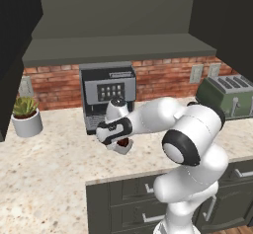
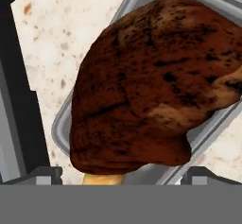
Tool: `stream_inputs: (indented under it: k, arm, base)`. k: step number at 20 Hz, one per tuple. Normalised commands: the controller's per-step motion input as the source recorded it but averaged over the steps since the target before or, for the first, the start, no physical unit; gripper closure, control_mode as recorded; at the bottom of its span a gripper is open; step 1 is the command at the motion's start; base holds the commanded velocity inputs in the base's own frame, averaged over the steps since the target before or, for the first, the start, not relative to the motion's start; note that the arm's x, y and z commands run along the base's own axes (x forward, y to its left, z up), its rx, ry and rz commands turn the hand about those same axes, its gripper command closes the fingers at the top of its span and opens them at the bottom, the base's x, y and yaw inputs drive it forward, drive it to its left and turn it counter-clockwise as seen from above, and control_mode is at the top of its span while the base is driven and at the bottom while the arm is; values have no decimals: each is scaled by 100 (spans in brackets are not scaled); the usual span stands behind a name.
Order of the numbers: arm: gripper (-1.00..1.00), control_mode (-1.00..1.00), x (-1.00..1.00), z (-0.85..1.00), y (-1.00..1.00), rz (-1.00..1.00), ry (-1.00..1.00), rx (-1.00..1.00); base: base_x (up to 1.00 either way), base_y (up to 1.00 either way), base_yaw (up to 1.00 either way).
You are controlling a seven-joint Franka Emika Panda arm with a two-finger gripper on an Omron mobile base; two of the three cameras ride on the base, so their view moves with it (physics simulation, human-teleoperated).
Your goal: Retrieve the tupperware from the cabinet, then place the raw meat into the tupperware to avoid contamination.
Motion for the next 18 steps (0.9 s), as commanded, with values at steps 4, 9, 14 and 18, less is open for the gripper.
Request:
stream_inputs:
  k: [4,9,14,18]
  arm:
    - [-100,-100,-1,1,0,0,-23,0]
    - [-100,-100,0,8,0,0,-5,0]
    - [-100,-100,0,1,0,0,0,0]
    - [-100,-100,0,18,0,0,0,0]
  base:
    - [0,0,0]
    - [0,0,0]
    - [0,0,0]
    - [0,0,0]
